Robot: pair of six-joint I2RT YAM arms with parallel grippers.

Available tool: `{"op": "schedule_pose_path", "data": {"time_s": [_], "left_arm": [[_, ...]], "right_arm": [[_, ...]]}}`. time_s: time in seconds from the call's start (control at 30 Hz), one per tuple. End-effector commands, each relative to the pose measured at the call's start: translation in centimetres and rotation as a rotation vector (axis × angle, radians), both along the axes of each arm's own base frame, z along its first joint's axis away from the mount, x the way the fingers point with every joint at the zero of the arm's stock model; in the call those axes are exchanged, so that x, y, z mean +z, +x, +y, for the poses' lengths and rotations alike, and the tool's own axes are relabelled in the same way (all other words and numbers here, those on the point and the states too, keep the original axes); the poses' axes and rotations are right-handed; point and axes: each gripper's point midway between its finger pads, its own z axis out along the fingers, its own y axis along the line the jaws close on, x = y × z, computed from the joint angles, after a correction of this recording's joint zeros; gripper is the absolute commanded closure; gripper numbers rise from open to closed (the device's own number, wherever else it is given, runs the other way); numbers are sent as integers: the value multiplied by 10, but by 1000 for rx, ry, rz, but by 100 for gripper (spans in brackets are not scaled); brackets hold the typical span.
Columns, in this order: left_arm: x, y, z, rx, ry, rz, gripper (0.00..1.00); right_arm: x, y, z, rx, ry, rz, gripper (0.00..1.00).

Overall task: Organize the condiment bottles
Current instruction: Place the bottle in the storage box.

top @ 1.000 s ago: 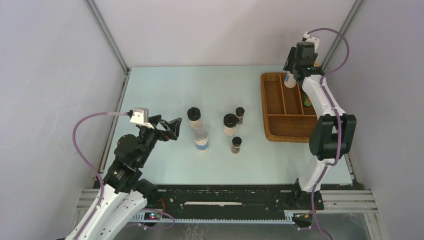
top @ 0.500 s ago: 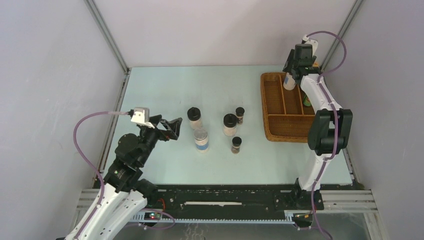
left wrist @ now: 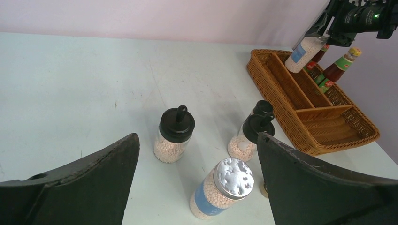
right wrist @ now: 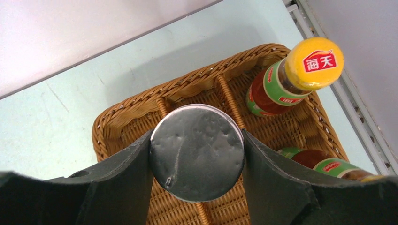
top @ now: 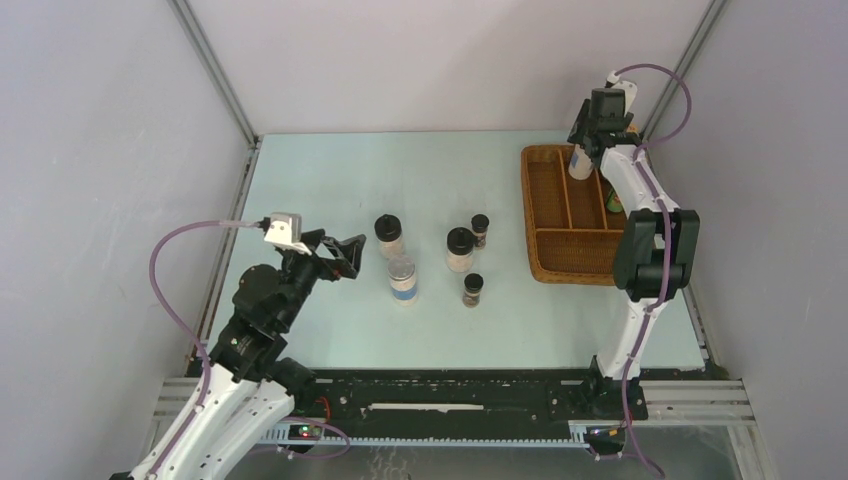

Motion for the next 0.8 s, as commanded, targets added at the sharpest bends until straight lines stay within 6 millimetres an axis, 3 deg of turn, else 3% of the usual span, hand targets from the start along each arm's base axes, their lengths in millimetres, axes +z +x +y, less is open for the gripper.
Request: {"op": "schedule_pose_path", "data": {"time_s": [0.0, 0.77], "left_arm": [[-5, 3, -2, -1, 4, -5, 0], [-12, 7, -2, 6, 22, 3, 0]], "right_arm": [[44, 22, -11, -36, 7, -152, 100], [22, 37, -6, -23, 30, -123, 100]]}}
